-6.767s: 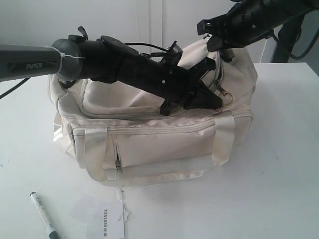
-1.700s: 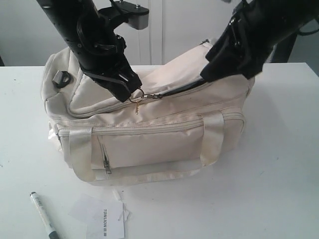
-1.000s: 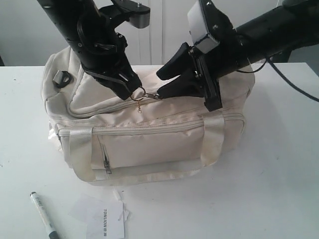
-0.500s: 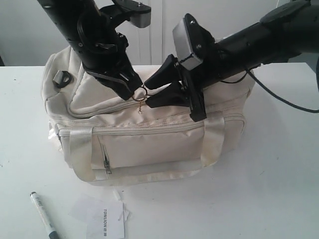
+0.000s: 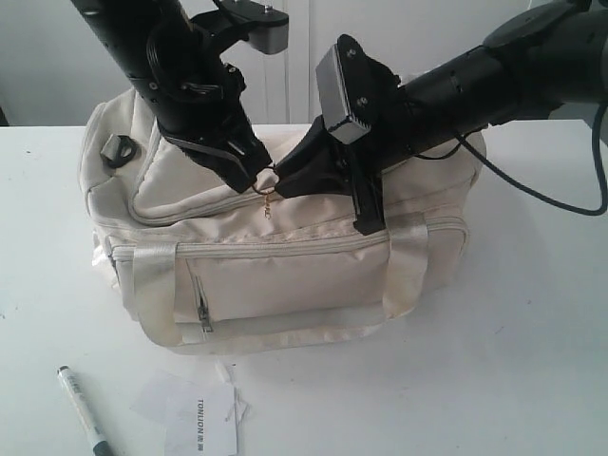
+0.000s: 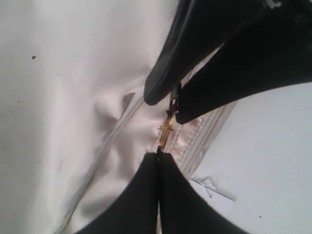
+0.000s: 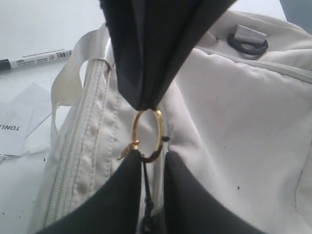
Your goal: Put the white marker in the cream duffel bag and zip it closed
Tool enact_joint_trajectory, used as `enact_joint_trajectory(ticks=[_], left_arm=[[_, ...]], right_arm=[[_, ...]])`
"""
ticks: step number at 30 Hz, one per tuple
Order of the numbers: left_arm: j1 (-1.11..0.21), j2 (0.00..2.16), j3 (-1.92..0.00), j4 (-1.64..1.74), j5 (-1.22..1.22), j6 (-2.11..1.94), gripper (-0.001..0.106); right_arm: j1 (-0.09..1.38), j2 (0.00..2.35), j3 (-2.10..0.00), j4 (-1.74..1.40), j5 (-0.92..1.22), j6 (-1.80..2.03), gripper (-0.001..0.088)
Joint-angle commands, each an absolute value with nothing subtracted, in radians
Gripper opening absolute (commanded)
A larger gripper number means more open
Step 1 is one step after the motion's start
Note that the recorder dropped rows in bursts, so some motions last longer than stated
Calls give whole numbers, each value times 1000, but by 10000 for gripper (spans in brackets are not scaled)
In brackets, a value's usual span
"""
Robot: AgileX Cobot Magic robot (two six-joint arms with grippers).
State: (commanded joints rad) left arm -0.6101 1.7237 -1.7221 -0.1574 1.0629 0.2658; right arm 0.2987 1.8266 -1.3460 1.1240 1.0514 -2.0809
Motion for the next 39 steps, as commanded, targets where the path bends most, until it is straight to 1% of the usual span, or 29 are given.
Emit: enact_joint_trajectory(ticks=[1,4,11,12,13,14,16,19,20,21,23,32,39], left_arm=[[-610,1724,-1722,-157,1063,266,0],[-610,1724,-1722,-157,1063,266,0],[-610,1724,-1722,-157,1055,268,0],[-610,1724,-1722,-157,1053,266,23],[-610,1724,-1722,-157,1051,266,58],[-610,1724,-1722,-157,1046,268,122],[-610,1724,-1722,-157,1047,299,279],[-610,1724,-1722,-157,1056,387,557],[-610,1724,-1722,-157,1056,411,621],[-610,1724,-1722,-157,1054,435,663],[-610,1724,-1722,-160,1054,484,676],[-610,1724,-1722,-279,1001,695,564],[-610,1731,-1720,-278,1010,736,559]], right_arm=[[299,1827,-1346,1124,1051,-2081,50],[299,1827,-1346,1124,1051,-2054,0],[299,1827,-1346,1124,1071,-2052,0],[299,1827,-1346,1124,1071,-2044,0],[299,1827,-1346,1124,1071,-2039,0],[299,1827,-1346,1124,1071,-2037,0],[299,1827,-1346,1124,1071,-2037,0],[299,1827,-1346,1124,1071,-2037,0],[299,1827,-1346,1124,1071,-2037,0],[299,1827,-1346,1124,1071,-2035,0],[299,1827,-1346,1124,1071,-2033,0],[299,1827,-1346,1124,1071,-2029,0],[299,1827,-1346,1124,1071,-2013,0]])
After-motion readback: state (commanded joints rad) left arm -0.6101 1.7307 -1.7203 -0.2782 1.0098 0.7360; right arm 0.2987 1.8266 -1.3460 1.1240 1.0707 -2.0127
